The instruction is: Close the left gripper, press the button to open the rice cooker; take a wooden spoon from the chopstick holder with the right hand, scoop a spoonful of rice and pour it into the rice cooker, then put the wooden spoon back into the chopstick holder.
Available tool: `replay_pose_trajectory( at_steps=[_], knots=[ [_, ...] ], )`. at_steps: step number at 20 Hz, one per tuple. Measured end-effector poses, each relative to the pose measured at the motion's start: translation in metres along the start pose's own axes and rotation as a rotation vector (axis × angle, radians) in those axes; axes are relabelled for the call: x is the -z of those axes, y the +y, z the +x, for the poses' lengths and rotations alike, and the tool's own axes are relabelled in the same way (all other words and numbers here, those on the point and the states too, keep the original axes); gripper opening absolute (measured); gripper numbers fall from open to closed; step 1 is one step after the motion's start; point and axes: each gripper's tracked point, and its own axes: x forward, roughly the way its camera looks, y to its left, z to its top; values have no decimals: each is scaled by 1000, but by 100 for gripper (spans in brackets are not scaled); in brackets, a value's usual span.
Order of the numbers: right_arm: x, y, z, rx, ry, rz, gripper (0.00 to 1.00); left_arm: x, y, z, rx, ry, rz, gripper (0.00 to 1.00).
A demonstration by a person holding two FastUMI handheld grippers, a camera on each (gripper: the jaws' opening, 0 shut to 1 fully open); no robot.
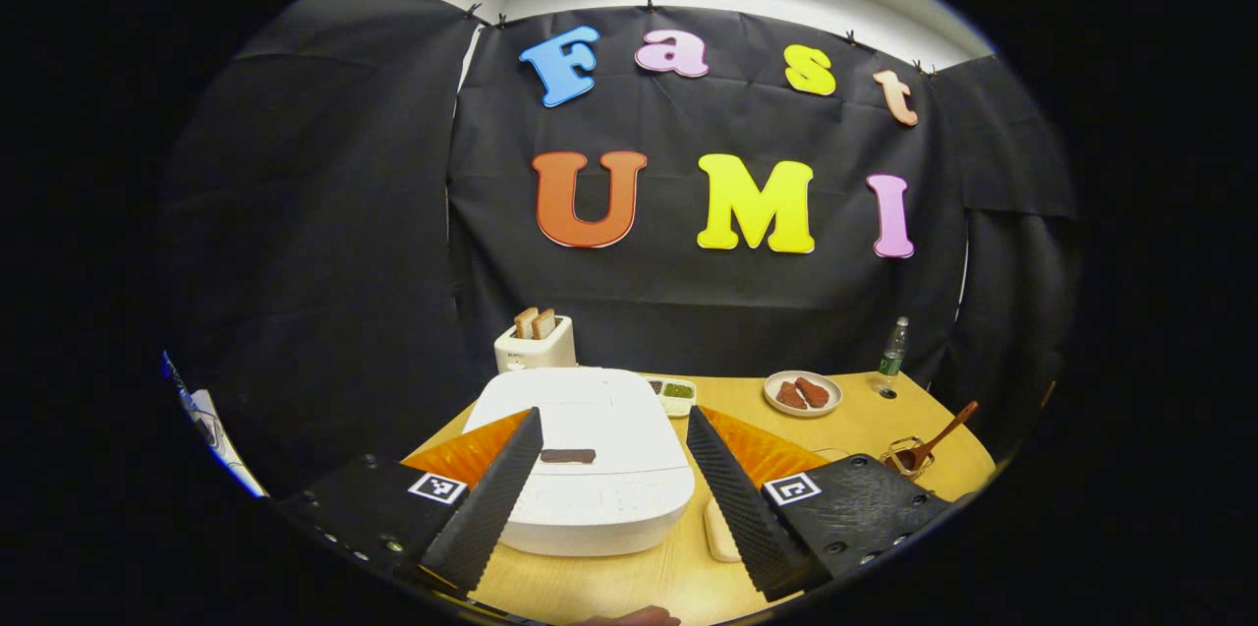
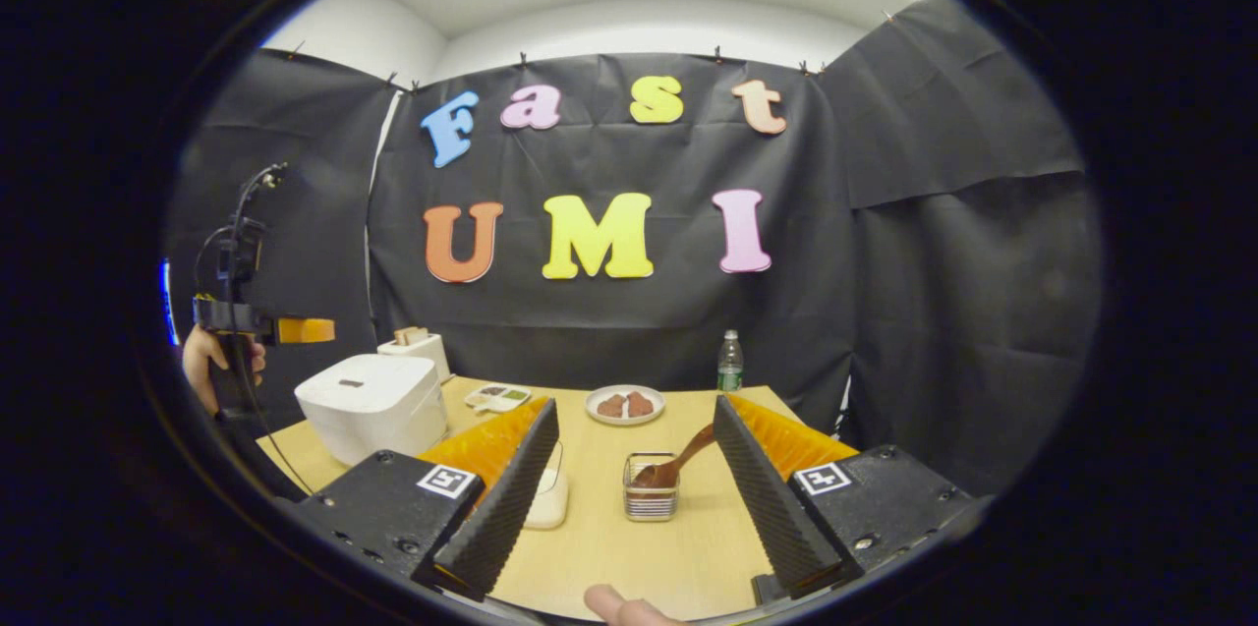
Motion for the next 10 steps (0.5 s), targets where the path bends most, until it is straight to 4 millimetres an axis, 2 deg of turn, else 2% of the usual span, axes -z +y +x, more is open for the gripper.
replay_pose_trajectory(
  at_steps=[3,7,9,10],
  knots=[
    [-5,1,-4,4,-17,-6,99,-7,-19,-41,45,-50,-9,94],
    [-10,1,-9,12,-32,-1,100,-19,-32,-93,65,-142,29,94],
    [-14,2,-9,13,-36,7,100,-13,-52,-112,112,-148,26,94],
    [-14,-1,-9,20,-39,7,100,-9,-55,-118,115,-149,35,94]
  ],
)
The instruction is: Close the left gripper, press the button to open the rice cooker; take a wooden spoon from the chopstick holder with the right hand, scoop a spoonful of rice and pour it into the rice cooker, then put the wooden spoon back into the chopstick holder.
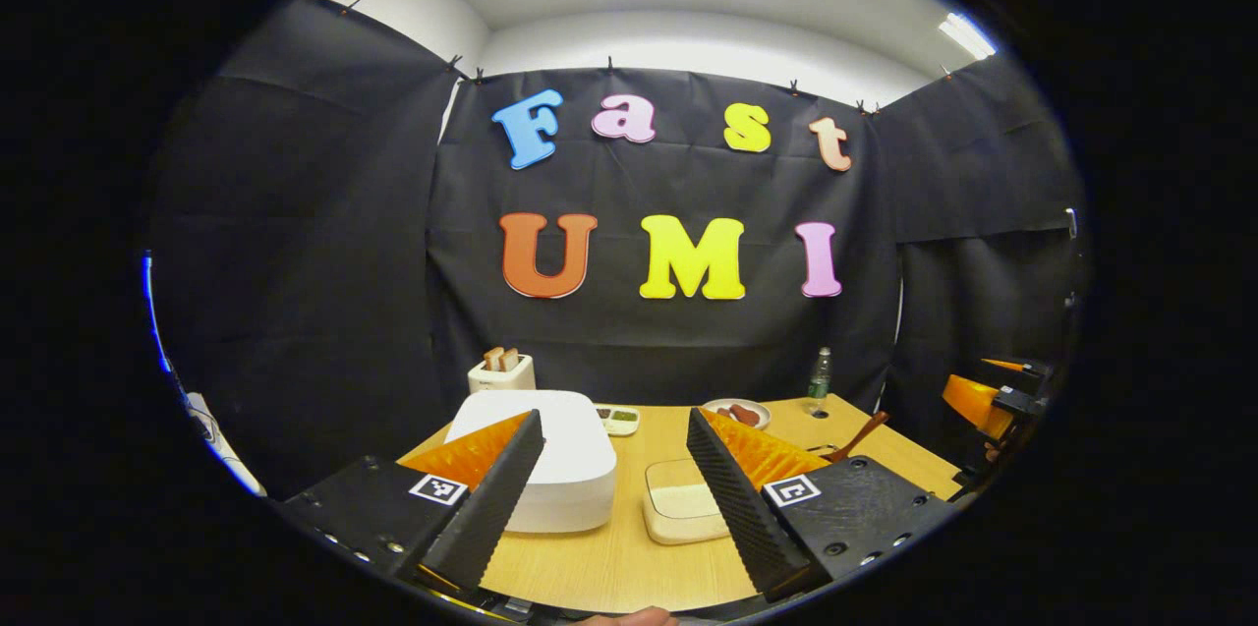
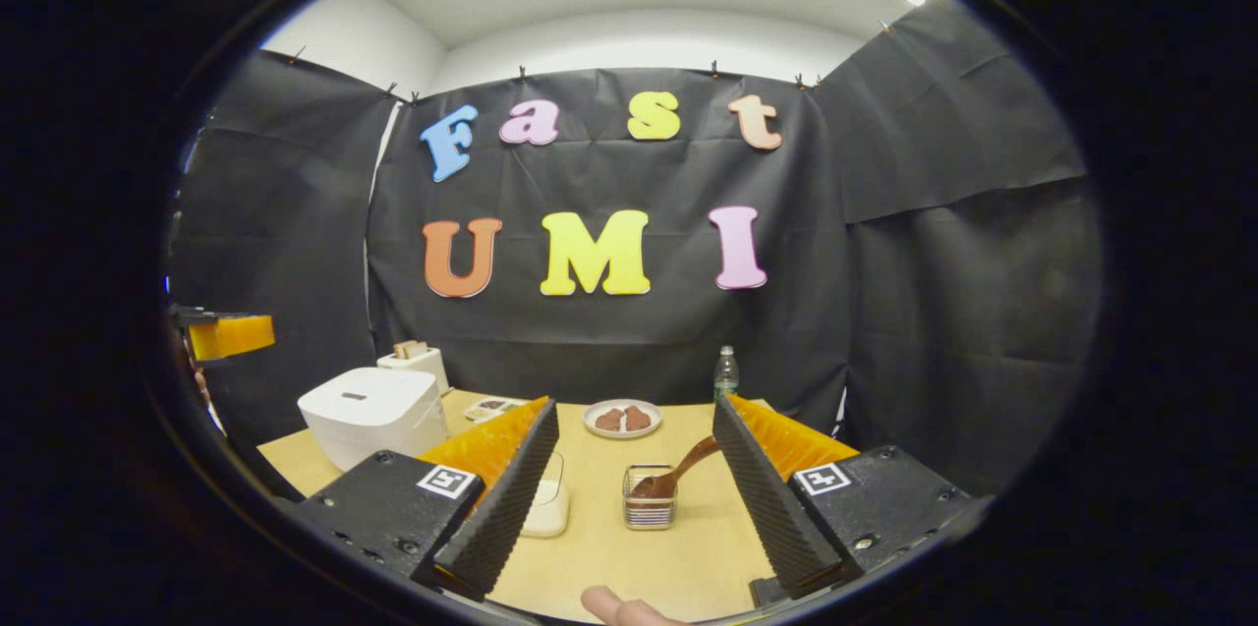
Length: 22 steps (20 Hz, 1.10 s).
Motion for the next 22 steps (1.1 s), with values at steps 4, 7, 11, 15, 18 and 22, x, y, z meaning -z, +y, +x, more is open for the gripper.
replay_pose_trajectory(
  at_steps=[4,7,11,15,18,22],
  knots=[
    [-5,0,-5,4,-18,-2,100,-5,1,-22,-33,-56,32,95],
    [1,5,-9,-15,-10,0,100,10,-11,-28,-3,-36,16,94],
    [0,0,-14,-10,-17,14,100,17,4,-31,-43,-36,52,95],
    [1,-2,-18,-5,-24,19,99,6,15,-35,-80,-83,30,96],
    [1,1,-24,-11,-30,25,99,6,21,-40,-87,-90,-1,96],
    [2,0,-28,-10,-27,27,100,3,25,-47,-91,-108,-2,96]
  ],
)
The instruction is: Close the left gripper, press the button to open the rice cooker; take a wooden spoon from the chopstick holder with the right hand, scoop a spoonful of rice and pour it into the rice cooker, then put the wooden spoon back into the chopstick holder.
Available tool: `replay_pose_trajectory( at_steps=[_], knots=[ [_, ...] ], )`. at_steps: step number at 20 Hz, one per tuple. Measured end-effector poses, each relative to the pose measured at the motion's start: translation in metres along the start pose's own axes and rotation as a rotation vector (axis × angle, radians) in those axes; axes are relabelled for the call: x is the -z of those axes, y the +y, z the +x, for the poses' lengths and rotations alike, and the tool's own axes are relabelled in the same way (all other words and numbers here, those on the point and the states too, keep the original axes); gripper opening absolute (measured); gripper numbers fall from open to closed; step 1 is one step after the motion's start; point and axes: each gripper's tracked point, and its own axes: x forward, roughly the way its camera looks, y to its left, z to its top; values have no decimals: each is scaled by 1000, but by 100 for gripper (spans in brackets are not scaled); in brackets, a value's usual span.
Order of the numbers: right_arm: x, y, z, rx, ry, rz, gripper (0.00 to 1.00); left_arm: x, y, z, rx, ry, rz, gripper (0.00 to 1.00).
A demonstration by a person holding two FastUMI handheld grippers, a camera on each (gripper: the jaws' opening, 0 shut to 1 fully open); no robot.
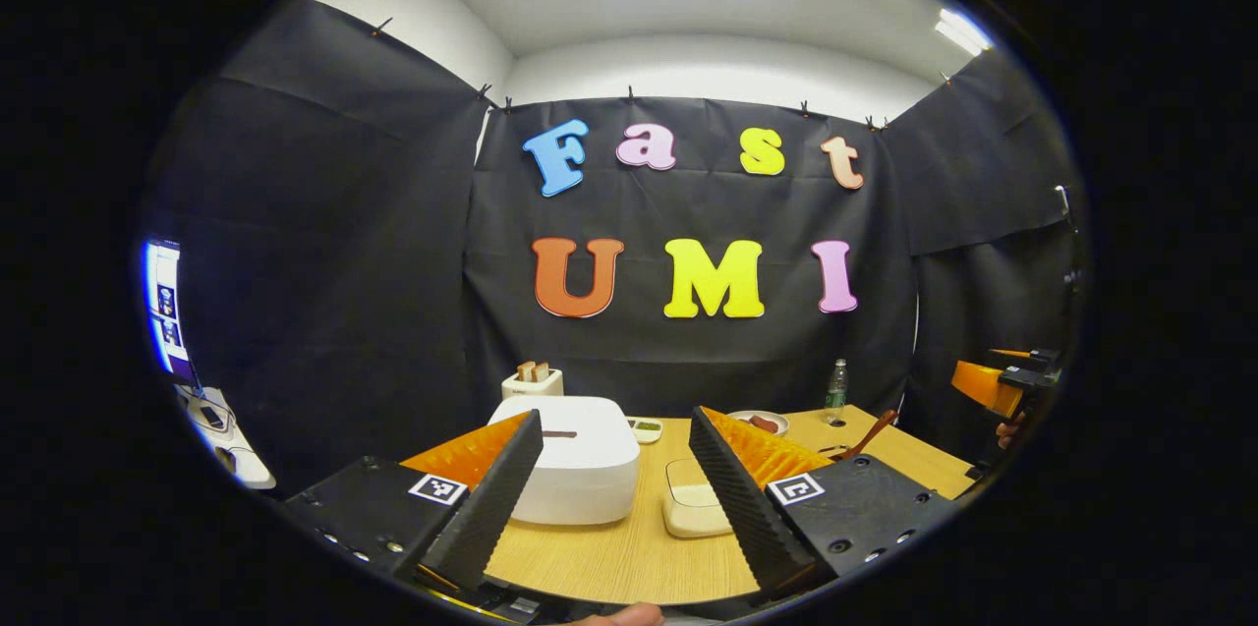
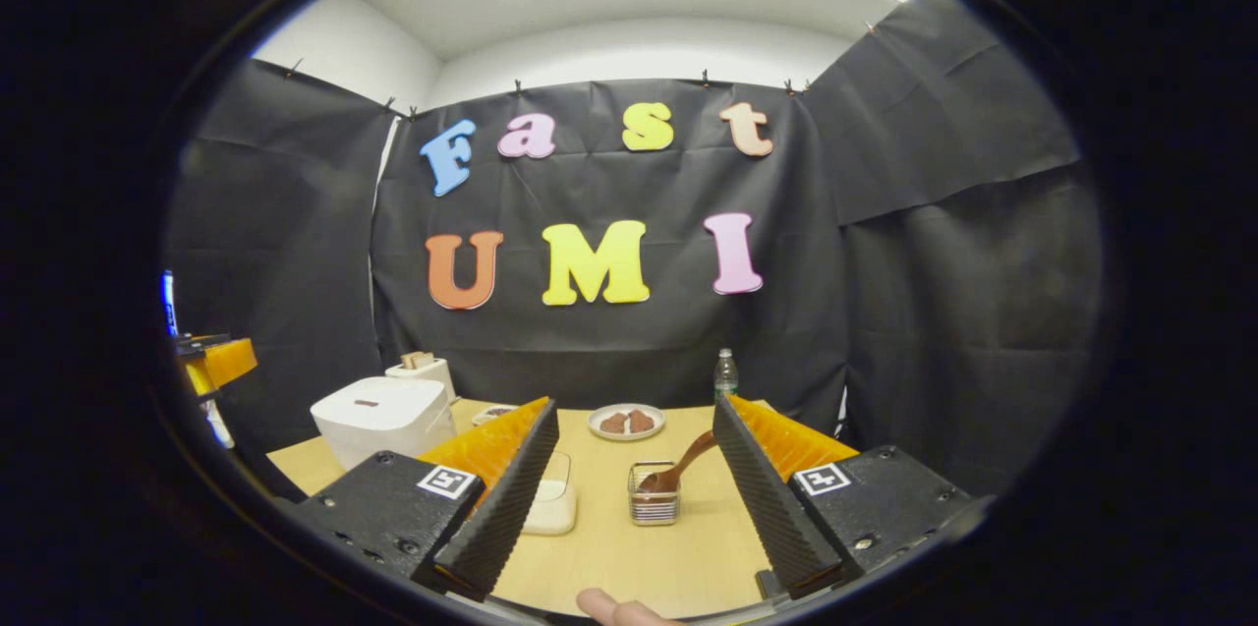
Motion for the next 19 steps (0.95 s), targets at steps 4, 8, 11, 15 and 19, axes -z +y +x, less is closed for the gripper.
replay_pose_trajectory(
  at_steps=[4,8,11,15,19],
  knots=[
    [-7,4,-4,0,-19,-12,99,-1,1,-3,3,-8,1,95],
    [-9,9,-7,-14,-33,-9,100,2,-1,-7,8,-3,-6,95],
    [-11,16,-11,-45,-59,18,100,5,0,-11,15,0,-4,95],
    [-5,19,-13,-59,-51,23,99,5,1,-14,12,4,13,96],
    [0,20,-13,-56,-38,20,100,-1,0,-19,18,-17,13,96]
  ],
)
